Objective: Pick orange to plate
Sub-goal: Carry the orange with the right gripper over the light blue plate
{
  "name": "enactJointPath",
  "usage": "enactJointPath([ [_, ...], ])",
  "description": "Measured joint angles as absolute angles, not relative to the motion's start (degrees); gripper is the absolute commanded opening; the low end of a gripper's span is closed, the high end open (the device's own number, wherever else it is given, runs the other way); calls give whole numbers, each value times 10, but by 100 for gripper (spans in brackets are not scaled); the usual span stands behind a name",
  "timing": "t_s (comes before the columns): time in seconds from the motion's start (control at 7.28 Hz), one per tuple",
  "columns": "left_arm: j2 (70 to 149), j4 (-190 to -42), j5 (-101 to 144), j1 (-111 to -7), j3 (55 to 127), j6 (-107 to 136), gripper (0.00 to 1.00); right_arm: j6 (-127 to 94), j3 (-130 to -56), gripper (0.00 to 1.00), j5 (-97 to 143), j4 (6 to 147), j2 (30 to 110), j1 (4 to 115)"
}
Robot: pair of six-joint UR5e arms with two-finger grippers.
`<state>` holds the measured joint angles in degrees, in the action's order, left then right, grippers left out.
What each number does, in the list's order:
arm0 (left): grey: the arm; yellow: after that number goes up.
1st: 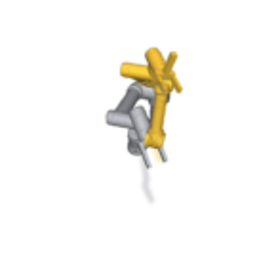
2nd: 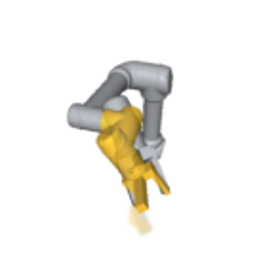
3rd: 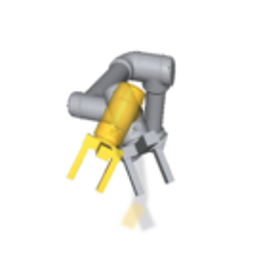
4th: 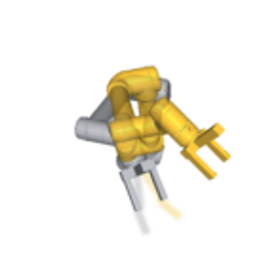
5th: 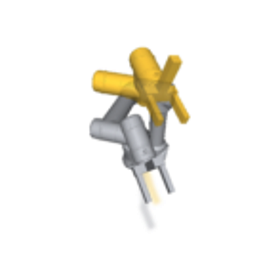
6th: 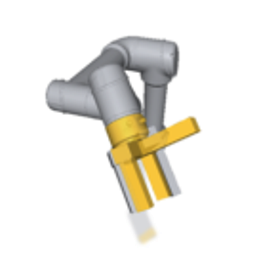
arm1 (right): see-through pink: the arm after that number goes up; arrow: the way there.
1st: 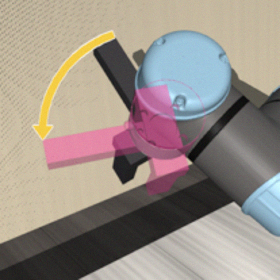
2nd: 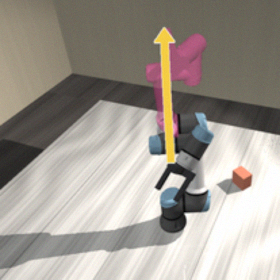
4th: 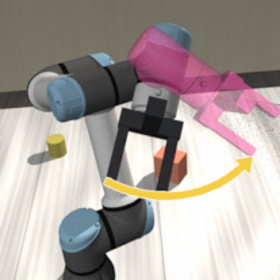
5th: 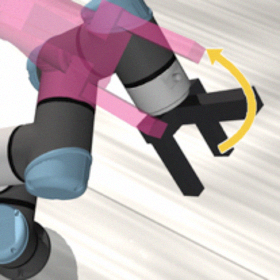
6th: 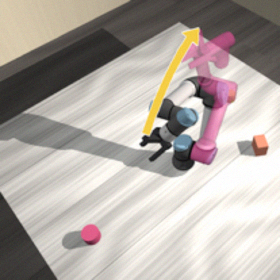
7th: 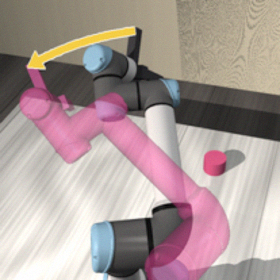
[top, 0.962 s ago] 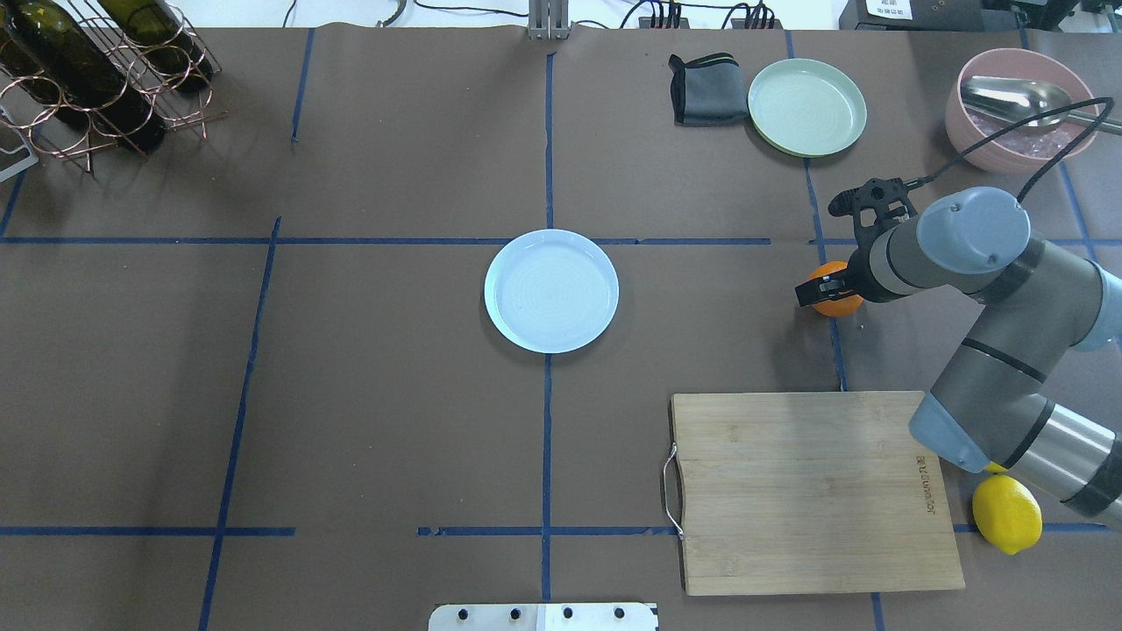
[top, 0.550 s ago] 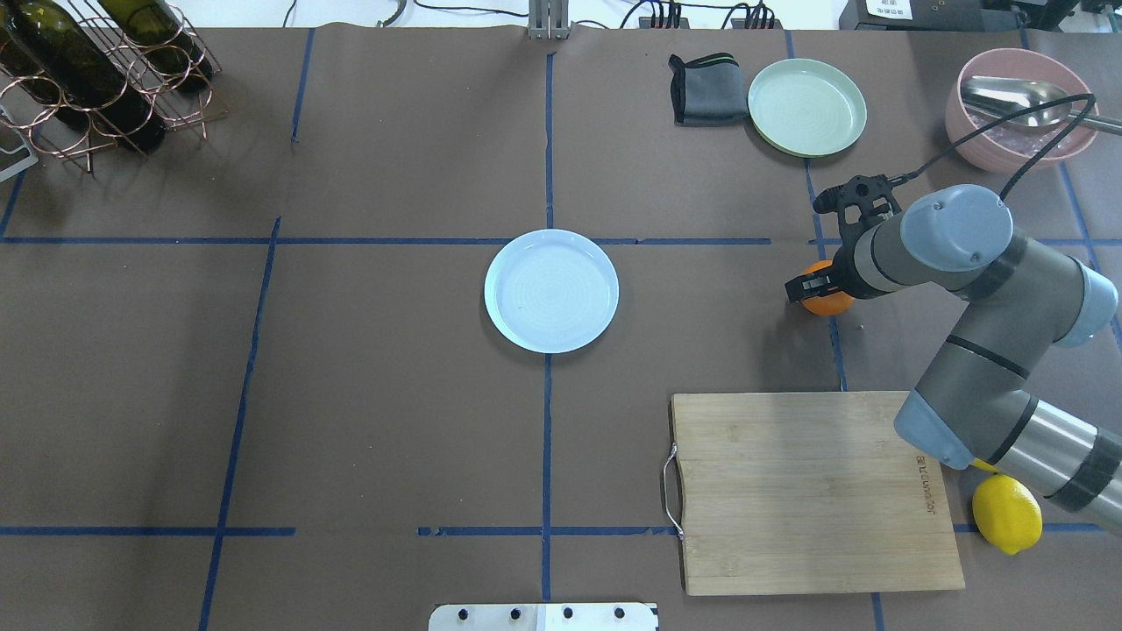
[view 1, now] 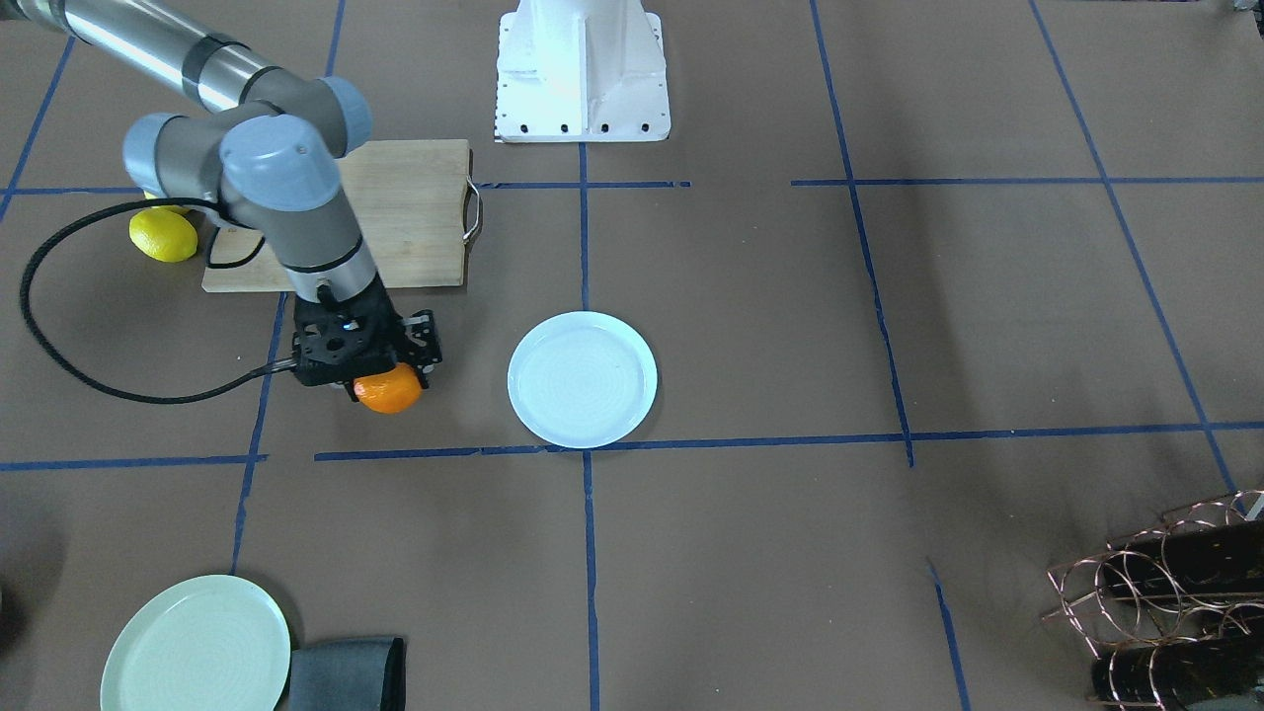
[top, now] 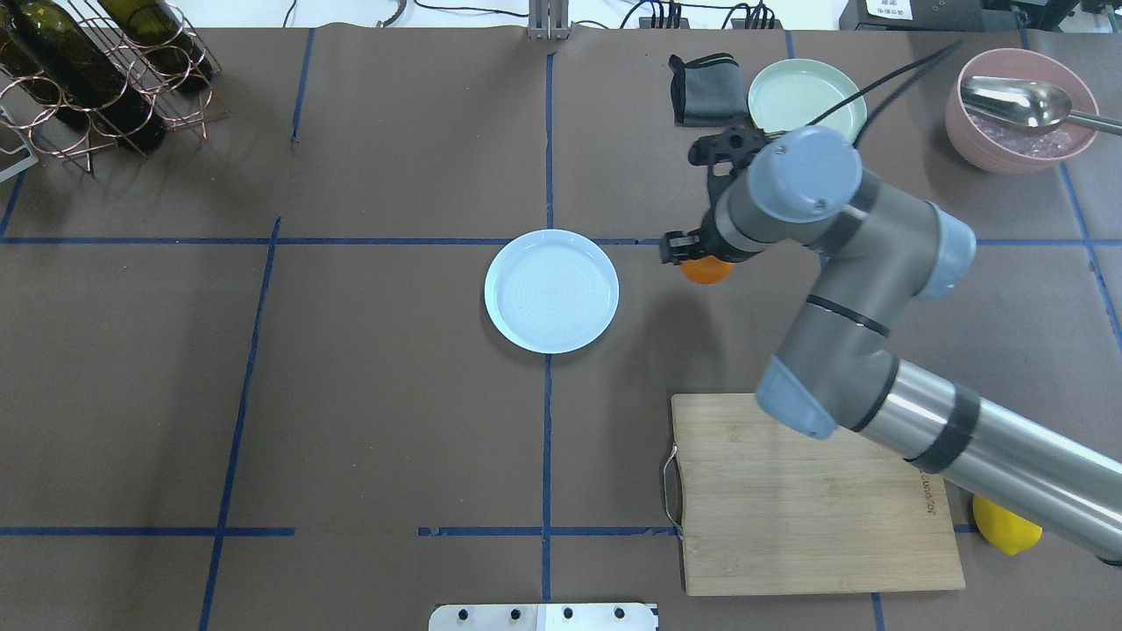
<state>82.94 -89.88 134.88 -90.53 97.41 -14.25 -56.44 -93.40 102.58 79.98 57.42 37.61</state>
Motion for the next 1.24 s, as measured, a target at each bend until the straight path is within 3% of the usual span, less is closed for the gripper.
enactJointPath([
  [0.41,830,-899,1349,-905,975,-142,100,-656,-808,35,961,875,401,313],
  [0.82,830,-899,1349,-905,975,-142,100,-680,-732,38,923,880,356,277],
  [0.96,830,-899,1349,-905,976,-142,100,-682,-725,46,917,881,355,273],
  [1.24,830,-899,1349,-905,976,-142,100,-683,-718,78,912,881,355,269],
])
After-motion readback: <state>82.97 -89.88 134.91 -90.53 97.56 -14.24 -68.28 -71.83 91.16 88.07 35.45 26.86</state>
